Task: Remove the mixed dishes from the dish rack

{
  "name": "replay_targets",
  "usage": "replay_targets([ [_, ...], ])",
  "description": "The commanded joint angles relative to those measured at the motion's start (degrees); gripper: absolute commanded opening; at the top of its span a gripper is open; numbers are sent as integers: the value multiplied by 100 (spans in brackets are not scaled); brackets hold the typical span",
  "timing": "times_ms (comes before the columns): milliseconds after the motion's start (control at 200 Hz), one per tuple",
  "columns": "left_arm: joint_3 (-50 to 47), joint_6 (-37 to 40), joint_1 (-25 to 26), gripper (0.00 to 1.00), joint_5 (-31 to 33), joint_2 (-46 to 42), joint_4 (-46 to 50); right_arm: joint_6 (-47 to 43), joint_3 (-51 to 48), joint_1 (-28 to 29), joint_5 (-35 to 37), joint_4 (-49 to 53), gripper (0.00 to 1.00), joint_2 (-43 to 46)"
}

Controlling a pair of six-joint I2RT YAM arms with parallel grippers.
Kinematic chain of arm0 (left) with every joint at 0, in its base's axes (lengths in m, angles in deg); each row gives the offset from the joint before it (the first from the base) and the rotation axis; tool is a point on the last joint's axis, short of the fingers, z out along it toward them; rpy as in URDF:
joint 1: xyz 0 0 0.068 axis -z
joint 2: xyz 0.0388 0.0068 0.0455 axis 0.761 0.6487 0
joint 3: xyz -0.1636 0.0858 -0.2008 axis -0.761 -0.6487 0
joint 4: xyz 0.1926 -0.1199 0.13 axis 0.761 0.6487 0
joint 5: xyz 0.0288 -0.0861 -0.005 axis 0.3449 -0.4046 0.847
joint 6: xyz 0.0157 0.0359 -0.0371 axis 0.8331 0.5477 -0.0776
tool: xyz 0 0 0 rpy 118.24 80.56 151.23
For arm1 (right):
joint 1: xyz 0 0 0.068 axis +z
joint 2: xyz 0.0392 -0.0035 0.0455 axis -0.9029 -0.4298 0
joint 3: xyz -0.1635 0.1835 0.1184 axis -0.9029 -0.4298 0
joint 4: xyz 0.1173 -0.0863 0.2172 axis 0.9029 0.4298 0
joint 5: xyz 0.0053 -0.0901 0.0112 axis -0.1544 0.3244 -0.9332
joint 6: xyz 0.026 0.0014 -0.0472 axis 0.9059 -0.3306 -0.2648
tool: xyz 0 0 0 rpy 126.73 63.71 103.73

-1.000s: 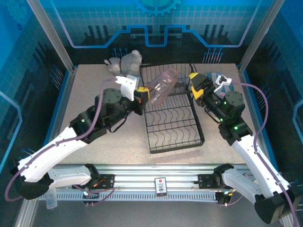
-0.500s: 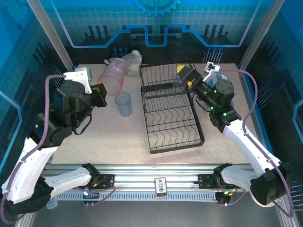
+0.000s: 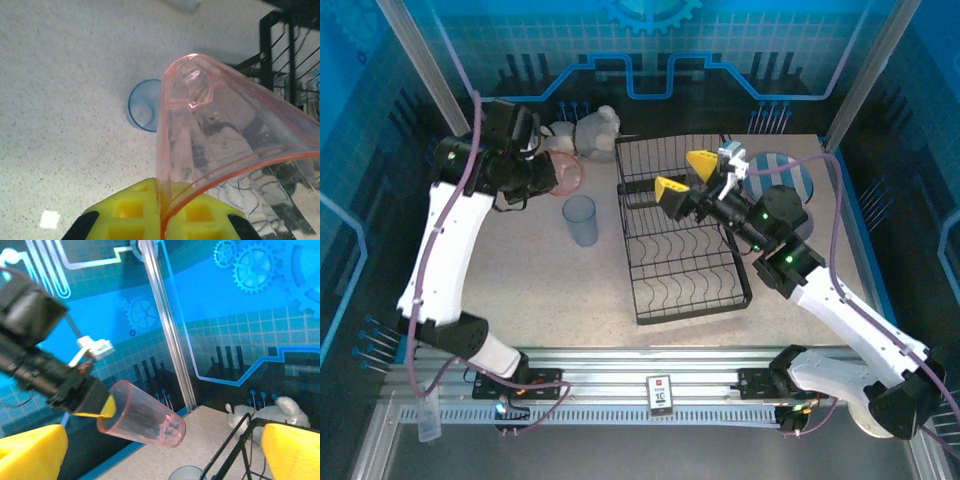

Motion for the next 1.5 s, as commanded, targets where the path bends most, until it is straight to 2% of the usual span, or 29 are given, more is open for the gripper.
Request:
replay_targets([
  [0, 473, 1, -135, 0, -608, 356, 639, -1115, -285, 169, 173, -208, 100, 342],
  [230, 935, 258, -257, 0, -573, 1040, 1038, -1336, -785, 222, 414, 86, 100, 960],
  [455, 791, 371, -338, 0, -535, 1202, 1155, -1318, -1088, 222, 559, 220, 100, 1345],
  [1136, -136, 379, -477, 0, -545, 1569, 363, -1316, -1255, 253, 586, 625, 100, 1715],
  [1316, -368, 414, -499, 0, -572, 1638, 166, -1306, -1632, 262, 759, 685, 100, 1829],
  [1496, -448, 445, -525, 6, -573, 1718, 82, -1148, -1903, 266, 893, 716, 100, 1979],
])
